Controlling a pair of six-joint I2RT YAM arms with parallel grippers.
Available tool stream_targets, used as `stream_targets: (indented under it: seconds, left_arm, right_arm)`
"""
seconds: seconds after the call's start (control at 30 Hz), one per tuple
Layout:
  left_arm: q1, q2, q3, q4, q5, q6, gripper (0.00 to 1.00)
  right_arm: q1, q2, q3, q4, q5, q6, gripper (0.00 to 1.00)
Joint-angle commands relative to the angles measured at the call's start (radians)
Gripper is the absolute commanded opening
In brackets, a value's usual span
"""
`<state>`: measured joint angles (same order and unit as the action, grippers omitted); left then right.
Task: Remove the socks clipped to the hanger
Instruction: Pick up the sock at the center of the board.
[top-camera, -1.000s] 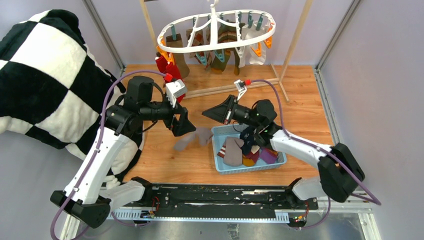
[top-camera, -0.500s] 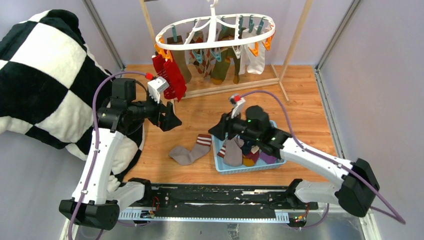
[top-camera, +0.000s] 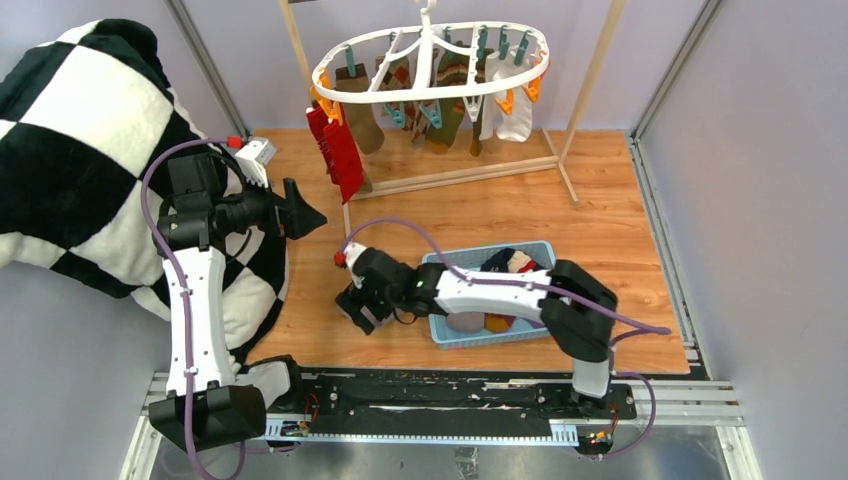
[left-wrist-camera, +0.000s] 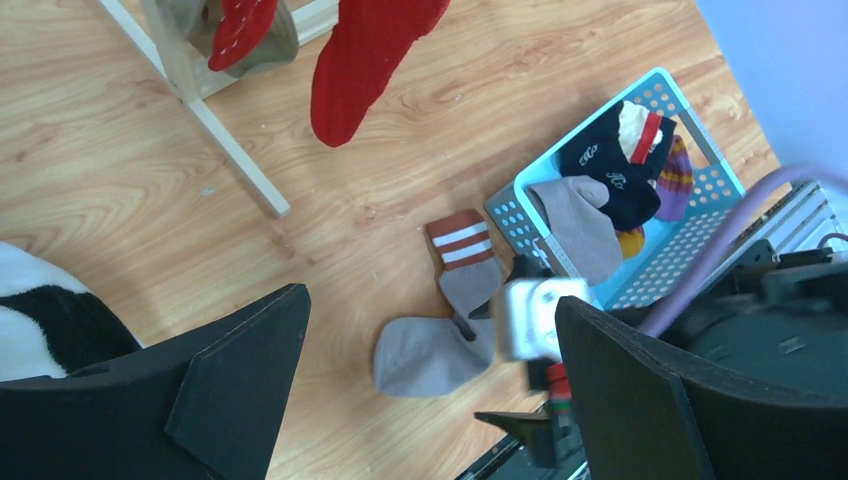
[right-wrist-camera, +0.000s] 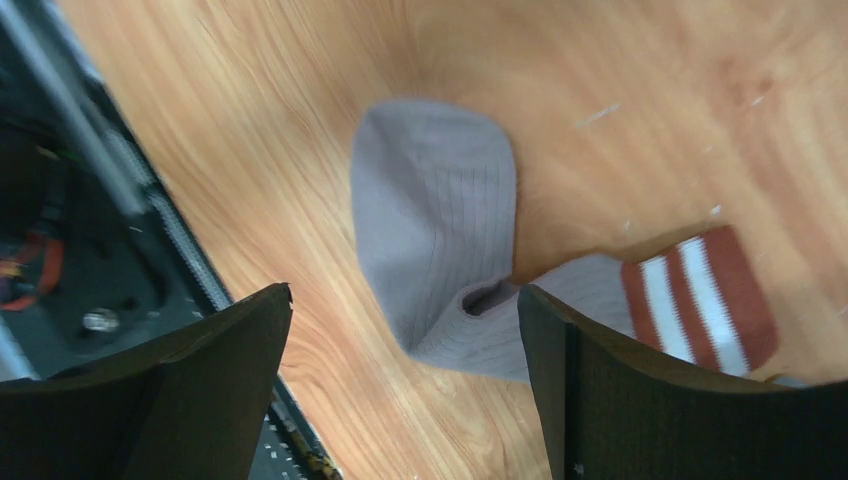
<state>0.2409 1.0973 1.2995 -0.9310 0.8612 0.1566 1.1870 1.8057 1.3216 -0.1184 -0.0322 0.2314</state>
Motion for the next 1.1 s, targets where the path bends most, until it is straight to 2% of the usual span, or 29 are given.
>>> stream_targets:
  seconds: [0.0, 0.17, 0.37, 0.57, 0.7, 0.77, 0.83, 1.0, 1.07]
  left_arm:
    - [0.024, -0.004, 0.008, -0.017, 0.056, 0.003, 1.0]
    - [0.026, -0.008, -0.001, -0.017, 0.088, 0.014, 1.0]
    - [0.024, -0.012, -0.008, -0.017, 0.1, 0.027, 1.0]
    - [0.025, -0.019, -0.009, -0.017, 0.101, 0.031, 1.0]
    - [0.024, -0.034, -0.003, -0.017, 0.104, 0.035, 1.0]
    - [0.024, -0.035, -0.003, -0.017, 0.106, 0.034, 1.0]
    - [0.024, -0.037, -0.002, -0.017, 0.105, 0.031, 1.0]
    - [0.025, -0.039, 0.002, -0.017, 0.105, 0.014, 1.0]
    - [0.025, -0.04, 0.005, -0.017, 0.102, 0.01, 1.0]
  right_arm:
    - [0.054, 0.113, 0.081, -0.225, 0.199, -0.019, 0.91]
    - [0.054, 0.168, 0.109, -0.265, 0.337, -0.002, 0.97]
    - [0.051, 0.214, 0.117, -0.275, 0.38, 0.009, 0.98]
    - [0.0, 0.251, 0.098, -0.193, 0.16, 0.059, 0.93]
    - [-0.039, 0.22, 0.034, -0.068, -0.015, 0.097, 0.84]
    - [-0.044, 0.206, 0.019, -0.039, -0.037, 0.1, 0.78]
    - [-0.046, 0.194, 0.013, -0.019, -0.044, 0.1, 0.65]
    - [-0.048, 0.119, 0.0, 0.02, -0.012, 0.067, 0.03]
    - [-0.047, 0.069, -0.001, 0.018, 0.004, 0.051, 0.0]
